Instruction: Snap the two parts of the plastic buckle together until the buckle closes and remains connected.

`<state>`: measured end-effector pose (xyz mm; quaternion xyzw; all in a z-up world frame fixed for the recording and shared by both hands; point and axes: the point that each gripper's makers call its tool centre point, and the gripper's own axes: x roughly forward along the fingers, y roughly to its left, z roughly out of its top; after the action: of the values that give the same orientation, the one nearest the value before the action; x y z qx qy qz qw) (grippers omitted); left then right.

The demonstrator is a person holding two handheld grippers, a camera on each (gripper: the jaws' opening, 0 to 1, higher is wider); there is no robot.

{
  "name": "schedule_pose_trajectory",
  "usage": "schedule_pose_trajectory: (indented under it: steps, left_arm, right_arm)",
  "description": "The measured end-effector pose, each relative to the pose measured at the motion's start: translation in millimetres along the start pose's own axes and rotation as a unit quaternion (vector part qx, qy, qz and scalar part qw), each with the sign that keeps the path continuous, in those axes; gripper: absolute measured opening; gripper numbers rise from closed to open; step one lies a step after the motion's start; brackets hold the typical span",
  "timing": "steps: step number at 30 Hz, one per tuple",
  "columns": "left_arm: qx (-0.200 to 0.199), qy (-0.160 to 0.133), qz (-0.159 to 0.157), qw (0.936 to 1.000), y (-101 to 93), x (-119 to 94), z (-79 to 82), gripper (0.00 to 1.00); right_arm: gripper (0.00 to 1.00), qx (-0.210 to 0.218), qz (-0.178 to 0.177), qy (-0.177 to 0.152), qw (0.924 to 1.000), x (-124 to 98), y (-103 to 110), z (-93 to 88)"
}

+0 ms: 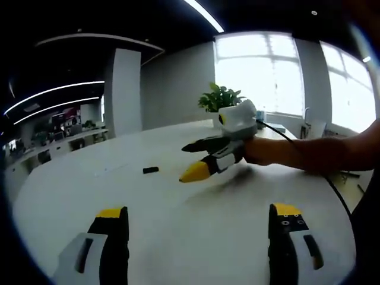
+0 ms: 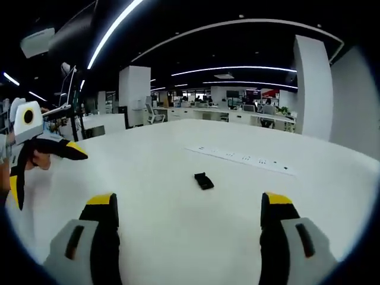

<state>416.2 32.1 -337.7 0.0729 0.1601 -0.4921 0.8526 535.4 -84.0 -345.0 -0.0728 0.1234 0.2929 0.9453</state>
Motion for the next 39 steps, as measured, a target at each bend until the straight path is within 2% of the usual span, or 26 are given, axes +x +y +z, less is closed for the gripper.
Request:
schedule_pose_trajectory:
  steps: [9, 19, 28, 31, 39]
  left_arm:
    - [0.0, -0.003, 0.004, 1.0, 3.0, 0, 1.0, 0.99]
    - [-0.008, -0.006, 0.011, 0.9999, 10.5, -1, -0.7, 0.99]
    - [-0.009, 0.002, 0.015, 0.9998, 11.8, 0, -6.0, 0.99]
    - [-0.009, 0.003, 0.017, 0.9998, 12.8, 0, -6.9, 0.99]
    - [-0.001, 0.007, 0.023, 0.9997, 12.9, 0, -8.6, 0.99]
  right_arm:
    - [1.0, 0.0, -0.005, 0.001, 1.0, -18, 3, 3.9]
    - [1.0, 0.004, -0.006, -0.004, 1.0, -27, 3, 2.8]
    - [1.0, -0.001, -0.01, -0.011, 0.9999, -50, 23, 4.6]
    - [1.0, 0.003, -0.011, -0.013, 0.9999, -51, 22, 4.3]
    - [1.0, 0.006, -0.019, -0.018, 0.9996, -72, 26, 1.9]
